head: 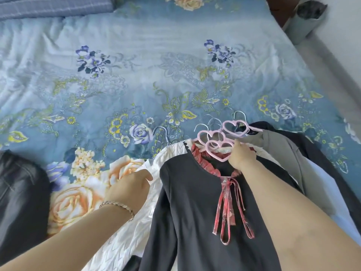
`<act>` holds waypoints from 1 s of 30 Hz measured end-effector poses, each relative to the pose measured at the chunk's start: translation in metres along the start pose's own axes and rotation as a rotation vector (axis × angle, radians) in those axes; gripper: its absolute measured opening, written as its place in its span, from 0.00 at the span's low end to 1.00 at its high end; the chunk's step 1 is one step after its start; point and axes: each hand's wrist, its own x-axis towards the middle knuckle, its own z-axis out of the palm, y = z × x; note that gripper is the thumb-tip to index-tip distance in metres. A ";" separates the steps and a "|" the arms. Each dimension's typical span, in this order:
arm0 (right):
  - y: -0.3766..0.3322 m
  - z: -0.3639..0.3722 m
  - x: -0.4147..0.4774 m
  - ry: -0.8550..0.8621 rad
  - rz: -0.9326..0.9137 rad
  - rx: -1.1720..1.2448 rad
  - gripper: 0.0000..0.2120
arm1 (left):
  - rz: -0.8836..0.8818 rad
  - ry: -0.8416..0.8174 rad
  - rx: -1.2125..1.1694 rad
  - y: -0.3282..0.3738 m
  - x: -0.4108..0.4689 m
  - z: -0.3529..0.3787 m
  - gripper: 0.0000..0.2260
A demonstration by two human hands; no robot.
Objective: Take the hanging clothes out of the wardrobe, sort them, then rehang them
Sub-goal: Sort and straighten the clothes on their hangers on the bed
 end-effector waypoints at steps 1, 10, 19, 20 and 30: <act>0.001 0.001 0.002 -0.007 0.005 -0.007 0.24 | -0.014 -0.007 0.017 -0.004 0.001 0.000 0.10; 0.037 -0.017 -0.034 0.324 -0.233 0.258 0.07 | -0.052 -0.006 0.020 -0.005 0.001 -0.021 0.11; 0.028 -0.021 0.033 0.126 -0.165 0.223 0.12 | -0.039 0.030 -0.023 -0.002 0.021 -0.010 0.11; 0.024 -0.012 0.040 0.078 -0.151 0.194 0.16 | -0.044 0.028 -0.027 -0.004 0.025 -0.006 0.11; 0.026 -0.011 0.006 0.314 -0.212 0.090 0.10 | -0.106 -0.013 -0.035 -0.025 0.017 0.004 0.09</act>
